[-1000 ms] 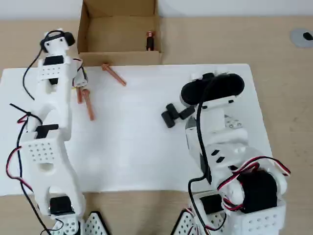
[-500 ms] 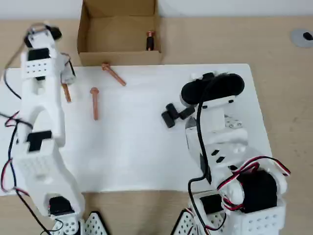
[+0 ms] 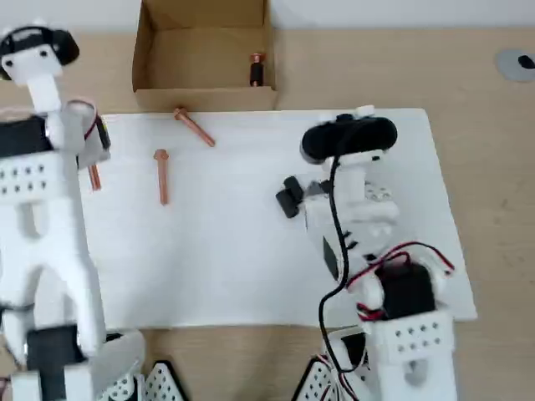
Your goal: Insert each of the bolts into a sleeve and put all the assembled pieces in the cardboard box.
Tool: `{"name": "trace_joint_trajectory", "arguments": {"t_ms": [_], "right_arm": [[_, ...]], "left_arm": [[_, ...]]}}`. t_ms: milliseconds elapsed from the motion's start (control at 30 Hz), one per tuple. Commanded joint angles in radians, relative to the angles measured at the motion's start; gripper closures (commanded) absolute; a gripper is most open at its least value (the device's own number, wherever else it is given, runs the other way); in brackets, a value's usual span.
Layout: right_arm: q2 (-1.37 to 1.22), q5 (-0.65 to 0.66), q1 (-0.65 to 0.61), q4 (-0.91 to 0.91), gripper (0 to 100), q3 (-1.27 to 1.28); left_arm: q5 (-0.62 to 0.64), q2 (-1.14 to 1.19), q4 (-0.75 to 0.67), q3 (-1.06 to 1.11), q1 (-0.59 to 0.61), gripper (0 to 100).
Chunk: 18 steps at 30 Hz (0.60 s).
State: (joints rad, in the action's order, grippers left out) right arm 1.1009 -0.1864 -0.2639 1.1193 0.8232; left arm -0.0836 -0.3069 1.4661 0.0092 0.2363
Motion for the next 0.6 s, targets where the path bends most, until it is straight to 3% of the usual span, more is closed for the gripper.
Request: {"name": "trace_joint_trajectory", "arguments": {"t_ms": [0, 167, 333, 567], "right_arm": [[-0.028, -0.063, -0.035, -0.130, 83.2, 0.070], [-0.228, -0.061, -0.070, -0.143, 83.2, 0.035], [-0.547, -0.060, -0.065, -0.132, 83.2, -0.176], [-1.021, -0.057, -0.068, 0.249, 83.1, -0.719]], "left_arm": [[-0.014, -0.254, -0.003, 0.132, -0.003, 99], [-0.040, -0.576, -0.057, 0.353, -0.015, 99], [-0.127, -0.839, -0.146, 0.603, -0.118, 99], [-0.129, -1.109, -0.295, 0.865, -0.068, 99]]}}
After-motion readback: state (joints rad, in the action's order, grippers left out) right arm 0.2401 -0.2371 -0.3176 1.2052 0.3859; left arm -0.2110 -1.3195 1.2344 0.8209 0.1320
